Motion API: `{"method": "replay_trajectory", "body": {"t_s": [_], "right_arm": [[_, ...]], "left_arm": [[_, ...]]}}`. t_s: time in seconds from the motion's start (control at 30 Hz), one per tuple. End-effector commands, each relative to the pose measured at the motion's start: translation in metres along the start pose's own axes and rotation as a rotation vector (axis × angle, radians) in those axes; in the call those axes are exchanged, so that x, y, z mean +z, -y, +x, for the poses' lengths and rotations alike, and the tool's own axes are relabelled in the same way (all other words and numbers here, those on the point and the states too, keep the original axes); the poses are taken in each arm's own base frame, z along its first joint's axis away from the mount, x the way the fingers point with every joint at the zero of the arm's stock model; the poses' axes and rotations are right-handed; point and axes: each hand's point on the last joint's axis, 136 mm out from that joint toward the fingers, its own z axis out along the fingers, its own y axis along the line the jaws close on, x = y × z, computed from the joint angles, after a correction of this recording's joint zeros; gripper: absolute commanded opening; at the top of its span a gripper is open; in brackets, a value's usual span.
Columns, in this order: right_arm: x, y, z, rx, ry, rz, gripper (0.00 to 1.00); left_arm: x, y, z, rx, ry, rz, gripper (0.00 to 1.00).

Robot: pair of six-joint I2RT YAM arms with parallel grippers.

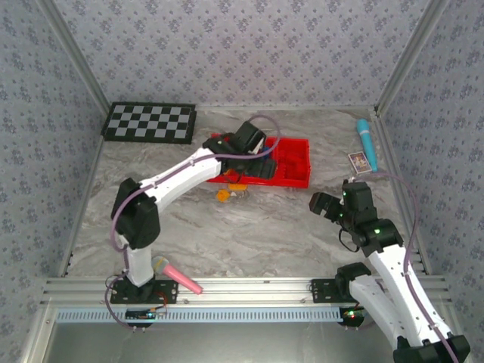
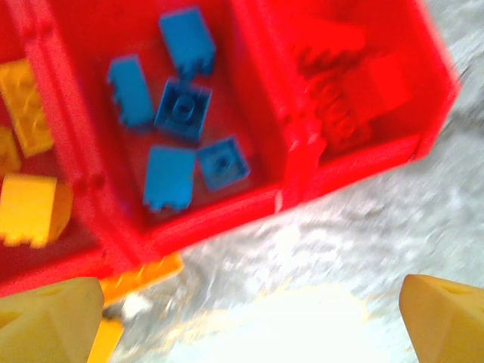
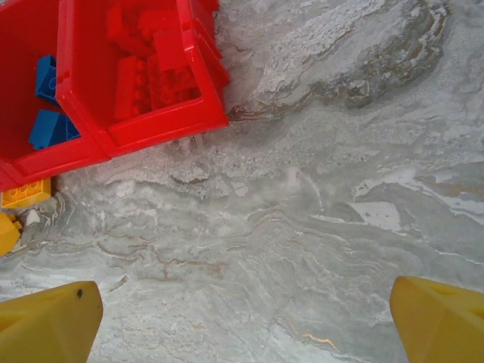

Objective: Sort the legos into containers by color
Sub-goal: Place the lego in the container, then pick up the lego from the center of the table.

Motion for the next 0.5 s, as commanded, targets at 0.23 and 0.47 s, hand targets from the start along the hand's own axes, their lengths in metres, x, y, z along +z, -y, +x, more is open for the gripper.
{"method": "replay_trajectory", "body": {"t_s": [0.23, 0.47], "right_arm": [[0.011, -0.011, -0.003, -0.004, -0.01, -0.035, 1.0], [0.012, -0.013, -0.002, -0.001, -0.014, -0.035, 1.0]], "left_arm": [[0.007, -0.069, 0.069, 0.007, -0.132, -0.053, 1.0], [0.021, -0.086, 0.084, 0.056, -0.196, -0.057, 1.0]]}}
